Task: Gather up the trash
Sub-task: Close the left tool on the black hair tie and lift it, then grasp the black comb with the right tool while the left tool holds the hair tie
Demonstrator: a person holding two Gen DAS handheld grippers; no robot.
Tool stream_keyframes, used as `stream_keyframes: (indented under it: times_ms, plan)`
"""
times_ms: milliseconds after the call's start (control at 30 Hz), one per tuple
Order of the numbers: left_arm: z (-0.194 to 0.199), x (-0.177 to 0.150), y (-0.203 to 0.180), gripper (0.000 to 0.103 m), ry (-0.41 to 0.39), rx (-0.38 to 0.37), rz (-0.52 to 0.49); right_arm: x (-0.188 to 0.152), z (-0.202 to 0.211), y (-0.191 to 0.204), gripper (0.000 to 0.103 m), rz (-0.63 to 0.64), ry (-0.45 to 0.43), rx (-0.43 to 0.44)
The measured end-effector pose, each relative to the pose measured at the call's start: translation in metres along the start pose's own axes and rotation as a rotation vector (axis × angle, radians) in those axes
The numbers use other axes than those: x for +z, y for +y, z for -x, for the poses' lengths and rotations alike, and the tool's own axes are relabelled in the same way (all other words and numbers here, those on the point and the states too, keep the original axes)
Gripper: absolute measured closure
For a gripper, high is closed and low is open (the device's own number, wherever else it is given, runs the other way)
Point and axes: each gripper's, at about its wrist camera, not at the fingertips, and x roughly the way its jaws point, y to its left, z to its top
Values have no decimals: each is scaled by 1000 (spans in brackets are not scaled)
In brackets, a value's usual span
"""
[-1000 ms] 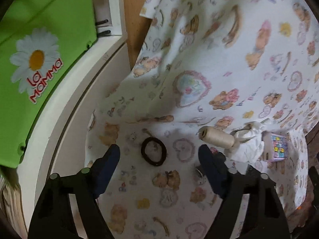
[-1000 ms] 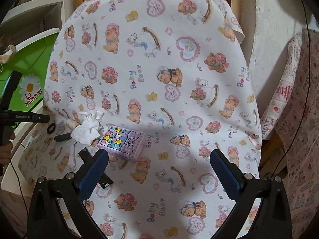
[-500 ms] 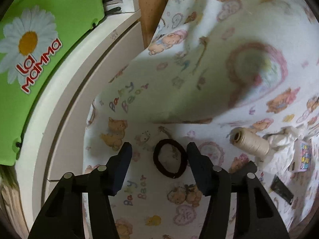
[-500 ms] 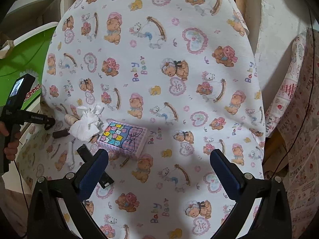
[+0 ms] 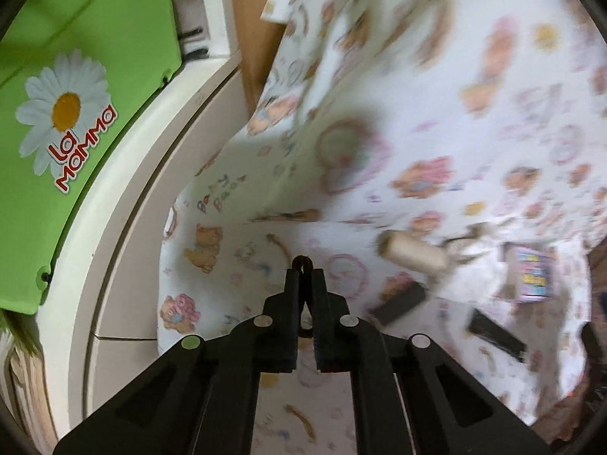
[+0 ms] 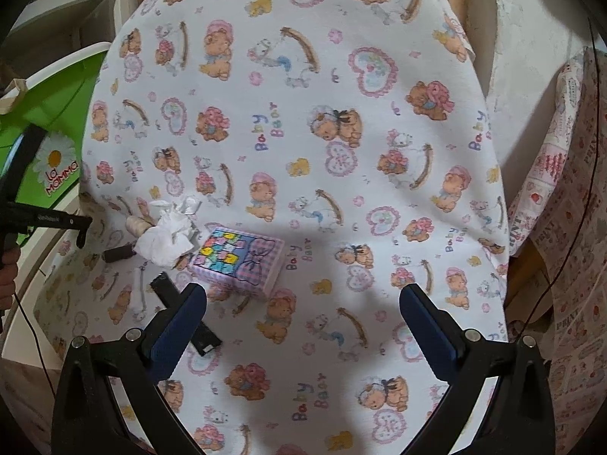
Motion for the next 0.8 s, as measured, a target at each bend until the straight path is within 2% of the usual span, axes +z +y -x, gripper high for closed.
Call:
stream_keyframes:
  times_ms: [67, 133, 233, 367, 500, 800]
  plan:
    - [13, -6, -5, 98, -36, -44, -12, -1, -1, 5, 0, 9, 4, 32]
    - [20, -4, -11, 98, -52, -53, -25, -3, -4, 12, 2, 20, 18, 82]
    - [30, -12, -17, 98, -71, -72, -21, -7, -10, 28, 13, 60, 59, 158]
    - [44, -19, -27, 97, -117, -89, -14, -14, -22, 52, 28, 127, 110, 207]
    - [47, -20, -26, 97, -151, -95, -9, -17, -36, 74, 41, 176, 137, 214]
    - [41, -14, -23, 97, -154, -65, 1, -27, -58, 104, 52, 284, 171, 162]
